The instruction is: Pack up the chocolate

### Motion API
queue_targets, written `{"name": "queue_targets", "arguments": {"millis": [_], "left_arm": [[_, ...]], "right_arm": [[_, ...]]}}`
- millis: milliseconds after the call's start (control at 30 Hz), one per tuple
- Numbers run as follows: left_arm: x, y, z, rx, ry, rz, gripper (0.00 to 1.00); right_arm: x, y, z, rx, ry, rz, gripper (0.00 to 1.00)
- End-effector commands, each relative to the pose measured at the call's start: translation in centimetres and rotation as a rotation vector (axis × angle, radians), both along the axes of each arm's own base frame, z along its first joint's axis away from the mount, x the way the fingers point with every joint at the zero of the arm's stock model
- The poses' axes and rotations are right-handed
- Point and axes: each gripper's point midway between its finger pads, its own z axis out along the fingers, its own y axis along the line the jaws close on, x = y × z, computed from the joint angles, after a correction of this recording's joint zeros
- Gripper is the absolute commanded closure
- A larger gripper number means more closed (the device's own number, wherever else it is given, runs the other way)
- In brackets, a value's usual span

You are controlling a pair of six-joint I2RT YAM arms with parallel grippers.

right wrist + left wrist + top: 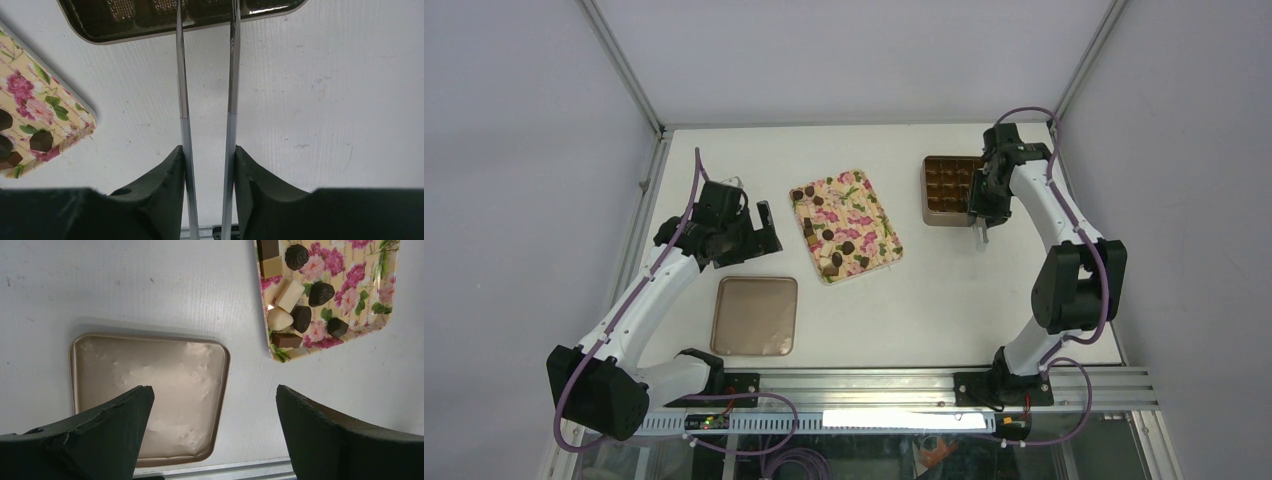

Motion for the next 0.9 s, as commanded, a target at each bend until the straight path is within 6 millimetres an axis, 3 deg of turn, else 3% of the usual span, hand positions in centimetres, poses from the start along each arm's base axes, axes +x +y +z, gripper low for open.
{"name": "queue_targets", "arguments": {"millis": [0,633,700,767,867], "left_arm": [[0.9,-0.2,1.4,-0.028,-0.057,-0.001,0.01],[0.9,-0.2,1.3,-0.027,-0.053,-0.004,0.01],[0.8,-0.2,1.1,-0.025,-0.05,-0.002,0.01],[0.8,-0.2,1.1,-0.025,-0.049,-0.003,0.01],[0.8,-0.2,1.0,-0.024,-0.048,-0.001,0.01]], "right_arm": [[0.0,-0.1,0.8,0.013,-0.02,0.005,0.95],[-1.1,-0.4,0.8,0.003,-0.008,-0.005,0.86],[-1.2,-0.4,0.9,0.005,-0.011,-0.003,0.81],[-1.3,-0.4,1.0,0.004,-0.013,-0.004,0.69],[-1.2,-0.5,1.6,0.004,-0.031,-0.005,0.64]]}}
